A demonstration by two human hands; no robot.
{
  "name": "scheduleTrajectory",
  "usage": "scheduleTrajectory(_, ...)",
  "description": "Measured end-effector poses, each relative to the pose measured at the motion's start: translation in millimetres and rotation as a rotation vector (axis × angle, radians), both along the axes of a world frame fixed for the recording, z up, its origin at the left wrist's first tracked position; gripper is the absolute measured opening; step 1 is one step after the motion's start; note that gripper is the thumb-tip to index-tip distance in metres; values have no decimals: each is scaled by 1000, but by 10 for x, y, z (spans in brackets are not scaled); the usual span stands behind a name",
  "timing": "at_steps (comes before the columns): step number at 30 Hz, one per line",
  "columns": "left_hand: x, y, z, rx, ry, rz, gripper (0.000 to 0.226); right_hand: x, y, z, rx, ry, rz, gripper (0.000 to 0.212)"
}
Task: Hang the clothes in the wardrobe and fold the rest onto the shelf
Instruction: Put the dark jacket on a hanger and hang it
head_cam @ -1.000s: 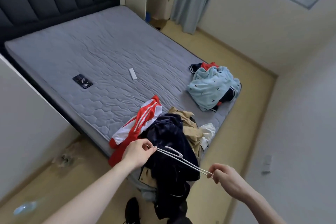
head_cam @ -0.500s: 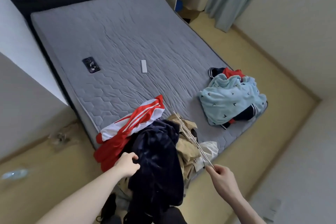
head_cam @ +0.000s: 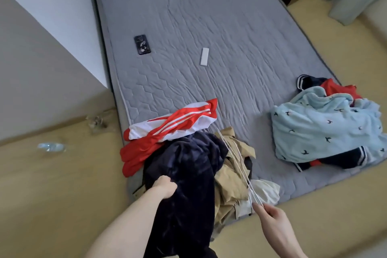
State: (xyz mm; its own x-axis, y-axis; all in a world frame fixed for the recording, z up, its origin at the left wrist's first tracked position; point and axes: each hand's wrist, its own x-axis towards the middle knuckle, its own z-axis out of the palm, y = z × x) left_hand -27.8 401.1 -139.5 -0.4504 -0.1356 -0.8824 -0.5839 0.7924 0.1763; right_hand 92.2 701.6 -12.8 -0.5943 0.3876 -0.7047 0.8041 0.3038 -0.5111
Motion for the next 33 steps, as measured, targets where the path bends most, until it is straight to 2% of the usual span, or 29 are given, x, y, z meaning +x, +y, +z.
scheduleTrajectory(2, 50, -28, 61, -10, 74, 79, 43, 11, 6, -33, -18, -11, 3, 53)
scheduleTrajectory(5, 126, -221, 203, -65, 202, 247, 9, 53, -20, -16, -23, -19, 4, 52)
scheduleTrajectory(8, 241, -450, 330, -67, 90, 220, 14, 91, -106, 57, -24, 4, 22, 50)
scheduleTrajectory(12, 382, -705, 499, 74, -8, 218, 44, 129, -300, 169, -47, 26, 87, 45)
scheduleTrajectory(16, 614, -902, 964, 244, -89, -32, 28, 173, -666, 390, -72, 46, 111, 45)
scheduleTrajectory(18, 786, -1034, 1341, 288, -69, -80, 20, 214, -881, 521, -69, 89, 147, 44)
scheduleTrajectory(21, 1135, -1376, 1943, 349, 55, -54, 18, 314, -1197, 707, -52, 148, 200, 42)
scheduleTrajectory(23, 1443, -1627, 2269, 433, 181, -54, 28, 439, -1397, 806, -20, 211, 238, 42)
scheduleTrajectory(26, 1908, -1975, 2743, 566, 437, 125, 44, 689, -1706, 903, 47, 321, 395, 38)
scheduleTrajectory(28, 2142, -2249, 3123, 621, 561, 250, 31, 835, -1958, 949, 78, 362, 535, 27)
scheduleTrajectory(30, 2355, -2538, 3542, 718, 623, 296, 12, 933, -2251, 989, 99, 422, 661, 36)
scheduleTrajectory(33, 2653, -2912, 4070, 888, 734, 374, 11, 1001, -2734, 1058, 130, 492, 777, 52)
